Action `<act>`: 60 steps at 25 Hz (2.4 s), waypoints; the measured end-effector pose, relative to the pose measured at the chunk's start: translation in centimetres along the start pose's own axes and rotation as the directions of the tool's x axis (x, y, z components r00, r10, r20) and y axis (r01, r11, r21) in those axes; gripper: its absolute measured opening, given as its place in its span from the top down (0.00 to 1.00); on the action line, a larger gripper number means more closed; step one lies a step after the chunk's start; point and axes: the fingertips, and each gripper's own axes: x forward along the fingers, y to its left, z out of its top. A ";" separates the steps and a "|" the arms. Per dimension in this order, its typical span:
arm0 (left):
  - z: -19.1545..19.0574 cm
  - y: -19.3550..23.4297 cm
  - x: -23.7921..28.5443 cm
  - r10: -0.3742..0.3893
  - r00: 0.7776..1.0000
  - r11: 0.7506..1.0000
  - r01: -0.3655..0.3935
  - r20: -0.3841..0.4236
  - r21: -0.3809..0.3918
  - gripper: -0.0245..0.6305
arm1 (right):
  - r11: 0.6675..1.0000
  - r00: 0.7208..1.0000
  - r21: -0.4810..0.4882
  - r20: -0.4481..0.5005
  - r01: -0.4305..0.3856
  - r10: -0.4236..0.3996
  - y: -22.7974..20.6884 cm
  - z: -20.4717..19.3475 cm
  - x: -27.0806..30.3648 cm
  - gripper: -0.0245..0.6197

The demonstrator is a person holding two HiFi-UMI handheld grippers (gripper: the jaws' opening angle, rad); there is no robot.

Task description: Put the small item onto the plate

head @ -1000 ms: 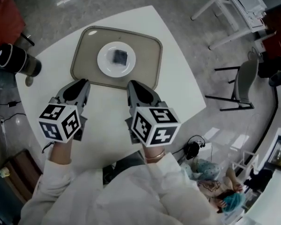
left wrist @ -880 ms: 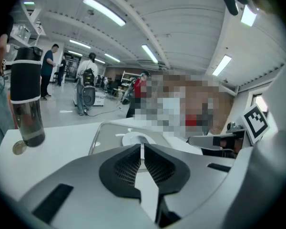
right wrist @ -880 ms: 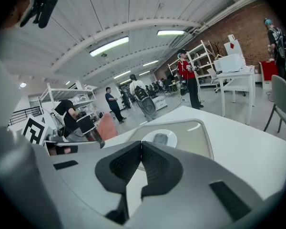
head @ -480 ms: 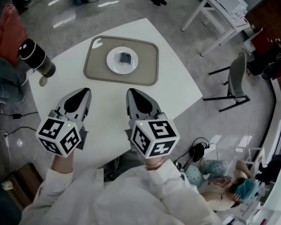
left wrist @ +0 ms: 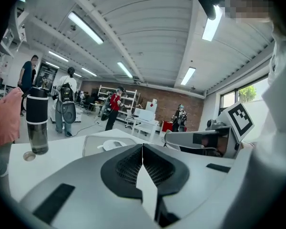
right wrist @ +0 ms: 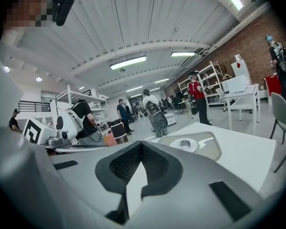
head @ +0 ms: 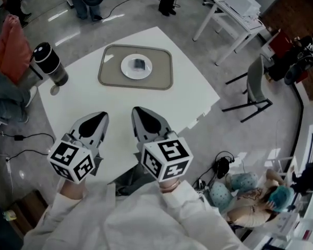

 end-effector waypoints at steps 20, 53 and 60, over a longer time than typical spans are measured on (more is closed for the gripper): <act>-1.7 -3.4 -1.8 -0.030 0.999 0.999 0.029 -0.024 -0.046 0.95 | 0.951 0.960 -0.178 -0.166 -0.255 0.226 4.4 -2.3 -1.9 0.94; -5.2 -4.5 0.8 -0.097 0.986 0.989 0.081 -0.134 -0.121 0.95 | 0.867 0.832 -0.179 -0.424 -0.464 0.358 3.2 -4.9 -2.9 0.94; -5.2 -4.6 1.2 -0.095 0.986 0.991 0.081 -0.138 -0.108 0.95 | 0.860 0.827 -0.192 -0.434 -0.472 0.357 3.4 -5.4 -2.6 0.94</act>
